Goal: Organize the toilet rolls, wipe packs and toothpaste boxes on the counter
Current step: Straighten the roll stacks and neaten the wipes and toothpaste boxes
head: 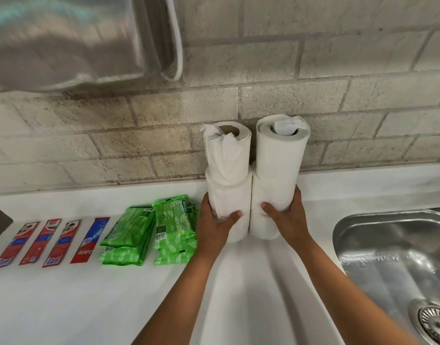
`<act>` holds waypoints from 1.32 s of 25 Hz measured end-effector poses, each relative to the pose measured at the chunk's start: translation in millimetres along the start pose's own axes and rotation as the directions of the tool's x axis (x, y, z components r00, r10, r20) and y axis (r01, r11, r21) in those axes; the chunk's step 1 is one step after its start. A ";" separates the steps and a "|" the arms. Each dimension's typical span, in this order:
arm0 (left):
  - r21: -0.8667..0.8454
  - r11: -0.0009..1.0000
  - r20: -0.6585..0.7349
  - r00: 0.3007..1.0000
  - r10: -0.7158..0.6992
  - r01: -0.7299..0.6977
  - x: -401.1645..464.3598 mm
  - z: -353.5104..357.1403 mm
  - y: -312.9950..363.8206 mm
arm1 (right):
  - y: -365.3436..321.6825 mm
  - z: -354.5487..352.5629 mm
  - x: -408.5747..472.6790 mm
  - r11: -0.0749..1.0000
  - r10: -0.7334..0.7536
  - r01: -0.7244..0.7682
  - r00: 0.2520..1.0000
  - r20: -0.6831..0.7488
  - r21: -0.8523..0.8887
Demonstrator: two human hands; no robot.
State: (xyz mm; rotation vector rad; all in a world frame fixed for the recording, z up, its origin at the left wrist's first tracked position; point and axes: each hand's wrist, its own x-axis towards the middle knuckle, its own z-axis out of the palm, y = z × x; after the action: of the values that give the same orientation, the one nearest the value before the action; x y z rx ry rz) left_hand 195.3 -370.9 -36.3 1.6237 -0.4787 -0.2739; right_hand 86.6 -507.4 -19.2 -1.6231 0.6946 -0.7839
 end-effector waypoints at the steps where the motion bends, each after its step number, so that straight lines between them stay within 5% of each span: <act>1: 0.006 1.000 0.006 1.000 0.003 -0.003 -1.5 -0.6 1.5 | 0.6 -0.2 -0.8 1.000 -0.004 0.004 1.000 0.004 -0.003; 8: 0.014 0.992 -0.068 0.990 0.125 -0.125 3.6 -11.1 35.6 | -28.5 -10.6 6.0 0.988 -0.134 0.137 0.990 -0.052 0.066; 15: -0.010 0.965 -0.044 0.964 0.262 -0.263 27.2 -13.2 77.8 | -47.4 -18.6 25.3 0.983 -0.157 0.149 0.985 0.075 0.109; 33: 0.004 0.971 -0.005 0.971 0.241 -0.241 35.5 -11.7 83.1 | -44.1 -9.8 24.7 0.974 -0.195 0.196 0.981 -0.020 0.114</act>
State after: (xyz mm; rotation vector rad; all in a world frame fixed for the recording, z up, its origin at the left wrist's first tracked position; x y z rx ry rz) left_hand 219.9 -381.4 50.8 1.5511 -0.6662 -0.0865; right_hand 94.9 -524.8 28.6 -1.5983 0.4905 -0.9569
